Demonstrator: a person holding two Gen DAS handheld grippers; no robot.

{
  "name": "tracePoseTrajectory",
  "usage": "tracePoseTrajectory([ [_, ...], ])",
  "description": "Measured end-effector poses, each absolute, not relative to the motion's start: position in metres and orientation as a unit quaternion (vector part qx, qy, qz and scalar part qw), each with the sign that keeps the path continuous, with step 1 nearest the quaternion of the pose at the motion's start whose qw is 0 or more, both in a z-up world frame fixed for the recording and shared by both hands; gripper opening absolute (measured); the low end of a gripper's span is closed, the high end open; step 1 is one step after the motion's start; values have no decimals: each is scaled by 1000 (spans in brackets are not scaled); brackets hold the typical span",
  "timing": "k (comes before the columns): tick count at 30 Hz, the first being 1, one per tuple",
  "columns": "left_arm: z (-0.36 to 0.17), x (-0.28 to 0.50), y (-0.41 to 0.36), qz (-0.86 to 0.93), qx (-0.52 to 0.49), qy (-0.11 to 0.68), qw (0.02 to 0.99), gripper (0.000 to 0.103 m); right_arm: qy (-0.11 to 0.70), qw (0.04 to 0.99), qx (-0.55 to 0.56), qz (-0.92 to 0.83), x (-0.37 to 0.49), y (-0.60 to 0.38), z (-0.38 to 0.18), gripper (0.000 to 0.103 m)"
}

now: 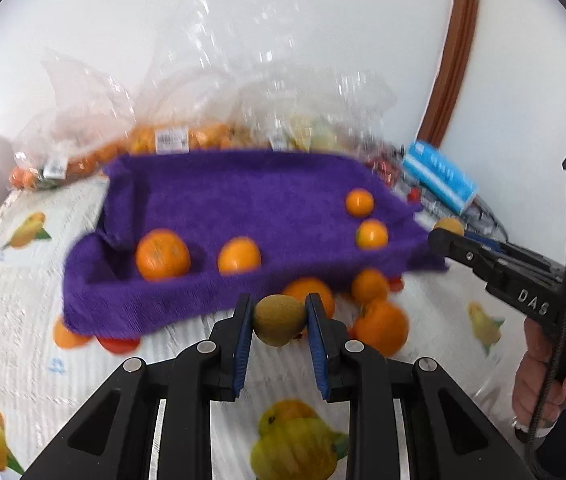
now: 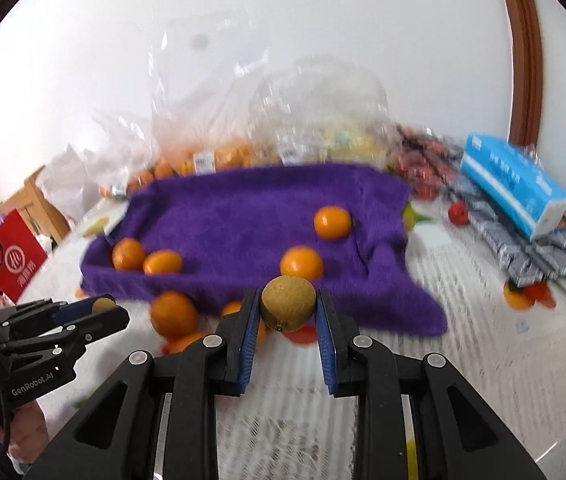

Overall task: Organize fruits
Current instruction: 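Lift the yellow fruit with the right gripper while the left carries its fruit over the towel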

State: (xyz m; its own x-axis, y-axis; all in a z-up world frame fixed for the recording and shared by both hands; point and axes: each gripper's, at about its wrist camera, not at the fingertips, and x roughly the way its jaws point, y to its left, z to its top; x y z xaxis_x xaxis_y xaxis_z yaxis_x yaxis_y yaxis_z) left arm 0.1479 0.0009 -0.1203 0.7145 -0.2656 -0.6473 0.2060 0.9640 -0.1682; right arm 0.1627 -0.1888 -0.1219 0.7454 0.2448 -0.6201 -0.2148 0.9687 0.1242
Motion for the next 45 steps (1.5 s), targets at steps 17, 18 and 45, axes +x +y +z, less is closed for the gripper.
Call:
tracePoseTrajectory([
  [17,-84,213,30,-35,-61,308,949,25,289,949,19,124,214,-171,-63,27],
  [18,-87,215,31,-32,-66,309,948,25,289,949,20,122,217,-171,-63,27],
  [45,-106,224,36,-41,-75,334,939,25,324,937,24,127,237,-170,-96,28],
])
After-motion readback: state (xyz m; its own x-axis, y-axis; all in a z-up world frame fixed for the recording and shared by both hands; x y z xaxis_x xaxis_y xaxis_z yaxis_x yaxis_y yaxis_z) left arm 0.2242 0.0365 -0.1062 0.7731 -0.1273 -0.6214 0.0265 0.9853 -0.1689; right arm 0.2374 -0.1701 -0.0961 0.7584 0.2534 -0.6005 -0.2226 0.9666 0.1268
